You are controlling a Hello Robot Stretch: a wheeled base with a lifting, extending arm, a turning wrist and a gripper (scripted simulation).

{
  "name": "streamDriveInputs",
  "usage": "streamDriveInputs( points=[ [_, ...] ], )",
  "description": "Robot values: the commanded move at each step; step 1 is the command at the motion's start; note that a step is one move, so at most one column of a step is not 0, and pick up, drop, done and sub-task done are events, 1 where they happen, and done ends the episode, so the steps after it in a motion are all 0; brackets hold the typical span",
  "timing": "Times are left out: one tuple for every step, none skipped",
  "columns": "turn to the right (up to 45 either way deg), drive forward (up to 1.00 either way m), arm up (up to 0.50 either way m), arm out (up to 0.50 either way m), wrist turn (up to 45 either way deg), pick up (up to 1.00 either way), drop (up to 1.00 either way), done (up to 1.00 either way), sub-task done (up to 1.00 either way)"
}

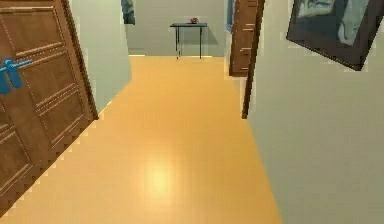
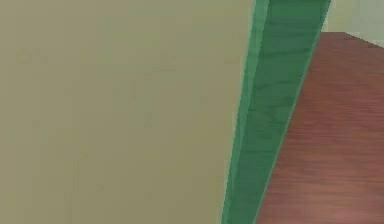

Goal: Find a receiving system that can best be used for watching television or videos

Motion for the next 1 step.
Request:
streamDriveInputs(
  points=[
    [6.0,0.00,0.00,0.00,0.0,0.00,0.00,0.00,0.00]
  ],
)
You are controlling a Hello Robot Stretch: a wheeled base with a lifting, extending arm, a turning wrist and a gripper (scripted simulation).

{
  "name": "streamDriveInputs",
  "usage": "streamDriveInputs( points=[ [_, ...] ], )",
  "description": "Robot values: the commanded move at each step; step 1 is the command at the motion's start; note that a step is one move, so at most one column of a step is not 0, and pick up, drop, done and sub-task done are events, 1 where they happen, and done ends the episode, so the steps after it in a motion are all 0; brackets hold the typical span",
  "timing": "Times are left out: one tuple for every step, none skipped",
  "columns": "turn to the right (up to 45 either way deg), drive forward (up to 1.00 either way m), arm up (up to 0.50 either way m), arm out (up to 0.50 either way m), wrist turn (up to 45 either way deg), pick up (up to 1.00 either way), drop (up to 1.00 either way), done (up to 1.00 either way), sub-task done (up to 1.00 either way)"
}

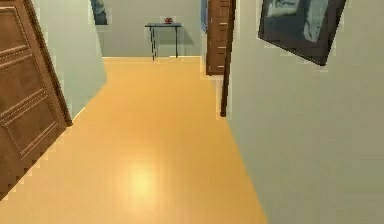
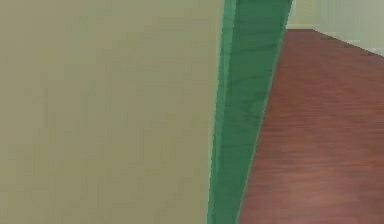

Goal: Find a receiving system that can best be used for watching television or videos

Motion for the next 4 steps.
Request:
streamDriveInputs(
  points=[
    [0.0,1.00,0.00,0.00,0.0,0.00,0.00,0.00,0.00],
    [0.0,1.00,0.00,0.00,0.0,0.00,0.00,0.00,0.00],
    [0.0,0.80,0.00,0.00,0.0,0.00,0.00,0.00,0.00],
    [3.0,0.00,0.00,0.00,0.0,0.00,0.00,0.00,0.00]
  ],
)
